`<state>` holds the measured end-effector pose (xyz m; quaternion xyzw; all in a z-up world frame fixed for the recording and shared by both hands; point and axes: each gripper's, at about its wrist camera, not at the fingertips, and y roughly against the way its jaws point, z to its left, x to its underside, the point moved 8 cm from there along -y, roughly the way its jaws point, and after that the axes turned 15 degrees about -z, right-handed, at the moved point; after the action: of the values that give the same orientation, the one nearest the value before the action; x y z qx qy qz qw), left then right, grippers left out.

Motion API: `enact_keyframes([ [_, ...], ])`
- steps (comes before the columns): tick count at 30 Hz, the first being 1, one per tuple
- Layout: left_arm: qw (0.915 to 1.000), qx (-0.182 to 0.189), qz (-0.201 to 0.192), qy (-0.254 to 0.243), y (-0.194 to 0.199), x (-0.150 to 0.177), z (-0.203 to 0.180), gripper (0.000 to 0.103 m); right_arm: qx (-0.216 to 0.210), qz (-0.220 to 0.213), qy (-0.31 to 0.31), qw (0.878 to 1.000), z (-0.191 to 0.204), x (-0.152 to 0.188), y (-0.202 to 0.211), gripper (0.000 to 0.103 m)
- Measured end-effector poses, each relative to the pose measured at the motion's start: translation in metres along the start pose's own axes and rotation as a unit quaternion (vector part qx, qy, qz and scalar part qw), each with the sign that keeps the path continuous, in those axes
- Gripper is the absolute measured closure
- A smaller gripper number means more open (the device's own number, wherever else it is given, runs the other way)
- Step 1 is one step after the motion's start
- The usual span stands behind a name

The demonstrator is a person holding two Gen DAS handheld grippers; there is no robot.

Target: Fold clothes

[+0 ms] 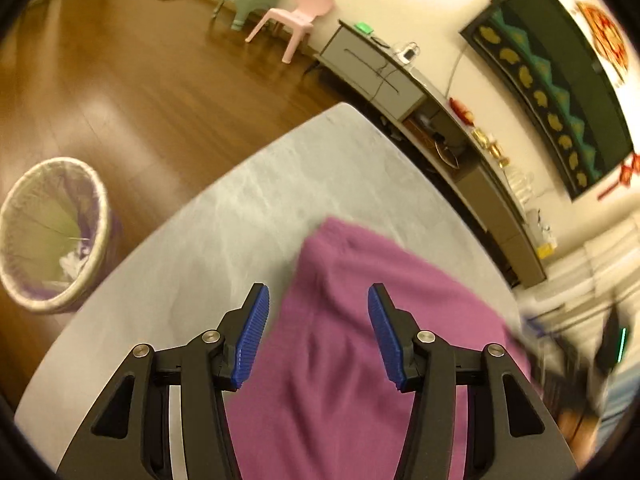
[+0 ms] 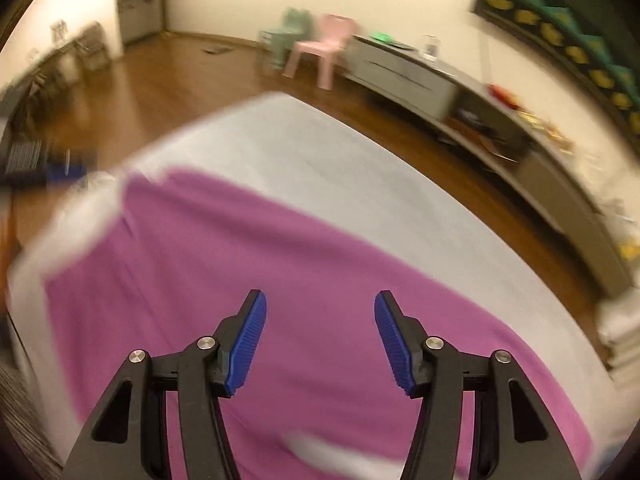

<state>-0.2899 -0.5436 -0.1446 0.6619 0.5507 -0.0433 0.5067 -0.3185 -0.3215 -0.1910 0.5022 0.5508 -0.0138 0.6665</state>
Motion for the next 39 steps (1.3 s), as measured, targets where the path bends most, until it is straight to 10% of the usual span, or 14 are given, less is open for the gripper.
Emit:
enact_keyframes([
  [6, 0.9953, 0.029, 0.042, -0.082, 0.020, 0.056, -0.008, 0.055, -0.047, 0.020, 0.027, 0.998, 0.062, -0.059, -0.119, 0.043],
  [12, 0.9825, 0.070, 0.096, -0.143, 0.016, 0.099, -0.013, 0.057, -0.085, 0.063, 0.125, 0.987, 0.116, -0.047, -0.115, 0.043],
  [14, 0.9779, 0.070, 0.112, -0.162, 0.012, 0.111, -0.011, 0.057, -0.097, 0.077, 0.157, 0.980, 0.133, -0.042, -0.113, 0.096],
  [15, 0.9763, 0.071, 0.112, -0.171, 0.014, 0.113, -0.012, 0.058, -0.103, 0.084, 0.174, 0.976, 0.141, -0.040, -0.112, 0.100],
  [22, 0.9482, 0.063, 0.107, -0.293, 0.023, 0.140, -0.031, 0.058, -0.037, -0.206, 0.045, 0.977, 0.067, -0.142, 0.024, 0.101],
  [25, 0.9272, 0.046, 0.096, -0.359, 0.022, 0.154, -0.043, 0.057, 0.044, -0.140, 0.057, 0.988, 0.037, -0.113, -0.031, 0.100],
  [29, 0.9322, 0.043, 0.099, -0.345, 0.022, 0.152, -0.038, 0.057, 0.106, -0.043, 0.070, 0.991, 0.001, -0.077, -0.107, 0.100],
  [36, 0.9489, -0.007, 0.075, -0.307, 0.013, 0.125, -0.012, 0.062, 0.043, -0.169, 0.018, 0.985, 0.014, -0.153, -0.055, 0.100],
  [39, 0.9579, -0.040, 0.068, -0.276, 0.011, 0.111, 0.004, 0.064, 0.052, -0.079, 0.059, 0.994, 0.016, -0.148, -0.093, 0.086],
])
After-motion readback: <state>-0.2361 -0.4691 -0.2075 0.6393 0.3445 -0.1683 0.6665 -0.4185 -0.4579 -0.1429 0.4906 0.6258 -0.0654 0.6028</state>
